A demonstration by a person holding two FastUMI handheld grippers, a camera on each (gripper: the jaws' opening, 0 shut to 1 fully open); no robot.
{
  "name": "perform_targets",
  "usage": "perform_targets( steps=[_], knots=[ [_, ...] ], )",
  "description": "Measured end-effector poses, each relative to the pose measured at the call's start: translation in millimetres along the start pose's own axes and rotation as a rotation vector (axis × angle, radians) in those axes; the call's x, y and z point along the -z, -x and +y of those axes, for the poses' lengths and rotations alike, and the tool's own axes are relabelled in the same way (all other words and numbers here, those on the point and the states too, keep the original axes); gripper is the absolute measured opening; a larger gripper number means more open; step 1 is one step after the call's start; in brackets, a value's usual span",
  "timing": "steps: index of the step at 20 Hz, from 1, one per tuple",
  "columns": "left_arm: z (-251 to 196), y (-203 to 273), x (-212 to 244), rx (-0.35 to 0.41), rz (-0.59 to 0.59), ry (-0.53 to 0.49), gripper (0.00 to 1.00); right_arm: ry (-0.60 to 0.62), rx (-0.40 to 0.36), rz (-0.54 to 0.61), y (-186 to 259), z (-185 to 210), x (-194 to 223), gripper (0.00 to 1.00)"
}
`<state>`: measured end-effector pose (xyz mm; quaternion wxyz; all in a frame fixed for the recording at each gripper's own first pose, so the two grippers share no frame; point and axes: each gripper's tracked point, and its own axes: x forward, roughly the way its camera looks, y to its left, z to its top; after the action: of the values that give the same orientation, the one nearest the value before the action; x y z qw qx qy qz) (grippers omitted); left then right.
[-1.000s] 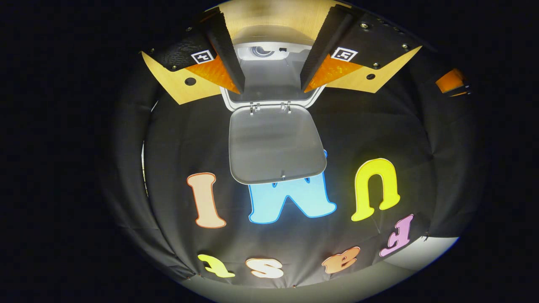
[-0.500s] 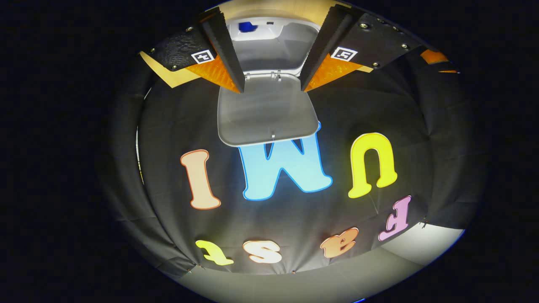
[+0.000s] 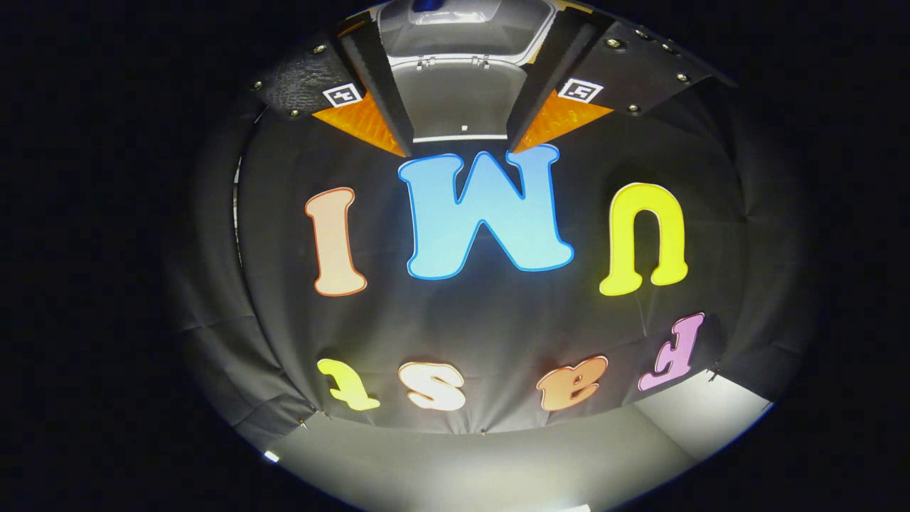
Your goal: Press the lid of the desktop garbage bin to open it, pick up the crumpled paper on the desktop and throw it into the bin, then pick up the pop can on the desktop and drop it into the bin, and finally close the garbage bin lid.
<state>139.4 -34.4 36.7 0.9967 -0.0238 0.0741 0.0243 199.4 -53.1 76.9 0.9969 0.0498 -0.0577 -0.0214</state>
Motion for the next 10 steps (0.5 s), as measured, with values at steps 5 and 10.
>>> perform_targets(
  steps=[5,10],
  knots=[
    [16.7,2.9,0.6,-0.036,0.004,0.006,0.95,0.044,0.022,-0.001,-33.7,8.1,4.4,0.86],
    [34.4,4.3,1.6,-0.075,0.001,0.025,0.95,0.047,0.044,0.06,-44.0,8.2,24.8,0.86]
  ],
)
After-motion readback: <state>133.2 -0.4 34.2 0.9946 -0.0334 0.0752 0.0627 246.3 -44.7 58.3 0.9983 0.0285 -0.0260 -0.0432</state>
